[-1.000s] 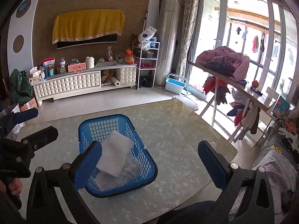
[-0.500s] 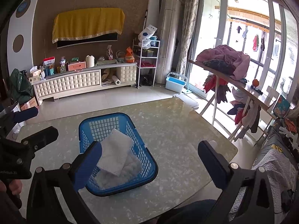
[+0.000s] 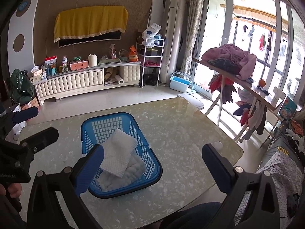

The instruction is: Organize soft objects

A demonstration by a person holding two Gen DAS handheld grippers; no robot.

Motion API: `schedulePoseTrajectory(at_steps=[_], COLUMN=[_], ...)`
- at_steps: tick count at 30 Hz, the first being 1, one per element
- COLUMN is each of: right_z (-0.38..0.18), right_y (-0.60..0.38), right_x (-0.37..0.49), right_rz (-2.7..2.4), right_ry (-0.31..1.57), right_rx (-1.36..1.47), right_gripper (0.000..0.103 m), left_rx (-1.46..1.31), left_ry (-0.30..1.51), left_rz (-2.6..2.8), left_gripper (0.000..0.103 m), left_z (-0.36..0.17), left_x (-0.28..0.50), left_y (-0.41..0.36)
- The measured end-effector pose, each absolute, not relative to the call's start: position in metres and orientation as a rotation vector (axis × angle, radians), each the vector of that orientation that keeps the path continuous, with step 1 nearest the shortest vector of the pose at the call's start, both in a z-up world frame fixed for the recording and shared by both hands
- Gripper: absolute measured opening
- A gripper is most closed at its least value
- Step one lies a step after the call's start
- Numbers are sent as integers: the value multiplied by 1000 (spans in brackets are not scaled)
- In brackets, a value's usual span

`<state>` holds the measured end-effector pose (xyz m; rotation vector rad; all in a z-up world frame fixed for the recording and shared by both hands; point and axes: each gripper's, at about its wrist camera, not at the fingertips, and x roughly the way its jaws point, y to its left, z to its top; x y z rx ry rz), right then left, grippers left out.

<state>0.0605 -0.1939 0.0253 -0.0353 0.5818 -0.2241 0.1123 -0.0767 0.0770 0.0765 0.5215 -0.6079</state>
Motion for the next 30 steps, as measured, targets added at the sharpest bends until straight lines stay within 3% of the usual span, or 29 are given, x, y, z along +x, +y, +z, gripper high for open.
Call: schedulePoseTrajectory(at_steps=[30], right_z=[24], right_y=[-193], right_x=[59], right_rz=[-225], right_ry=[593], right_rx=[-53], right_gripper=[103], left_rx=[94], left_ry=[515], left_rz=[-602], left_gripper=[103], left_z=[79], left_x=[106], left_y=[-78])
